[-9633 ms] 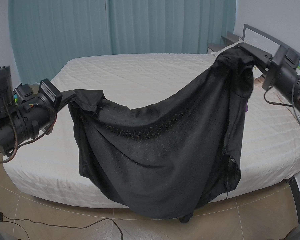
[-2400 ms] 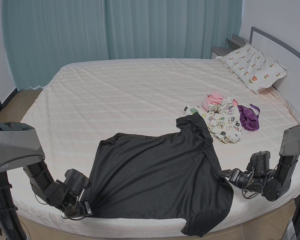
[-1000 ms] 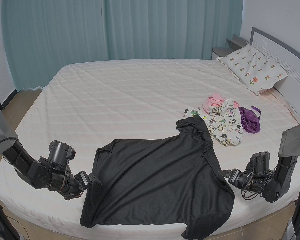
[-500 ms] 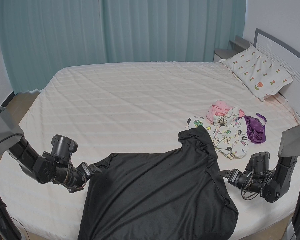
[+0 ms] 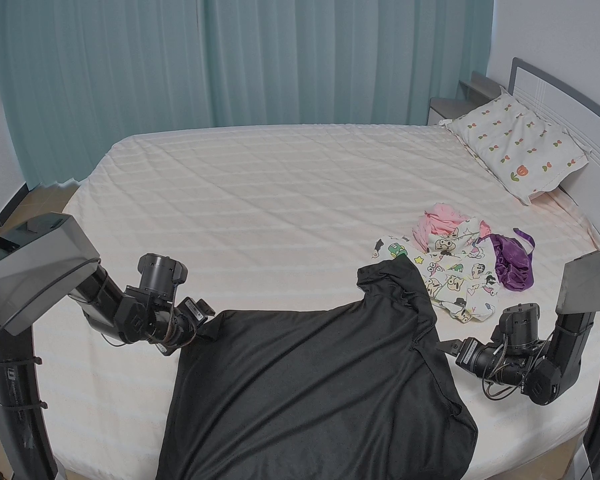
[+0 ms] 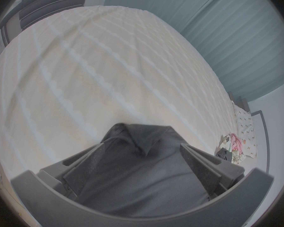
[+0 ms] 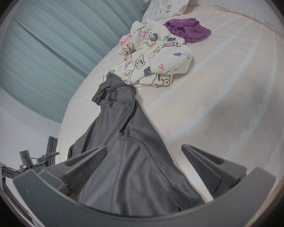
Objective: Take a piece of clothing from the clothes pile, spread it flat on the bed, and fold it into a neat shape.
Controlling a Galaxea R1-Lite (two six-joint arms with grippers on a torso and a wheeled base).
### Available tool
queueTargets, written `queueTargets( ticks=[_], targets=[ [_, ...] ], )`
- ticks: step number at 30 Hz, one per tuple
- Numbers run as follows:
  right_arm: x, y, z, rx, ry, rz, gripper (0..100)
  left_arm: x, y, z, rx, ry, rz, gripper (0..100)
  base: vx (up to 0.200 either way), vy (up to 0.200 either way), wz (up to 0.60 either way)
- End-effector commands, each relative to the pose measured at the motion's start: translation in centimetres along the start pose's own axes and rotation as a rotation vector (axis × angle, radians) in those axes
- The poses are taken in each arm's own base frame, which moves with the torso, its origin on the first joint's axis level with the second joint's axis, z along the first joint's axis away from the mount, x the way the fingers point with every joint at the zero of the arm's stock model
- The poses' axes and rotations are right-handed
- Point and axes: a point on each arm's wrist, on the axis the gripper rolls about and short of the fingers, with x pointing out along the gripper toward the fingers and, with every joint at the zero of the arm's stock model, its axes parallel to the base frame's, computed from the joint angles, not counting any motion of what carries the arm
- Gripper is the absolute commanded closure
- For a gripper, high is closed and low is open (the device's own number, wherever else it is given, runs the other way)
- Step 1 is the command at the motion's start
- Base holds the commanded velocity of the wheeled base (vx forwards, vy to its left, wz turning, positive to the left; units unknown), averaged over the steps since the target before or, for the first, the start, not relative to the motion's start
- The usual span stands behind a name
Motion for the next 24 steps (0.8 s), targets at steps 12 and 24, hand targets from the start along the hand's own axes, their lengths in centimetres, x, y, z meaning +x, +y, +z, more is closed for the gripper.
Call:
queueTargets(
  ticks=[12,24],
  targets=[
    [0.0,0.0,0.1,0.002,-0.005,0.0,0,4.9,-2.4,-1.9,0.201,-0.066,0.089,0,0.0,0.0,0.0],
    [0.1,0.0,0.1,0.002,-0.003,-0.001,0,6.4,-2.5,-0.8,0.209,-0.147,0.138,100,0.0,0.0,0.0]
  ],
)
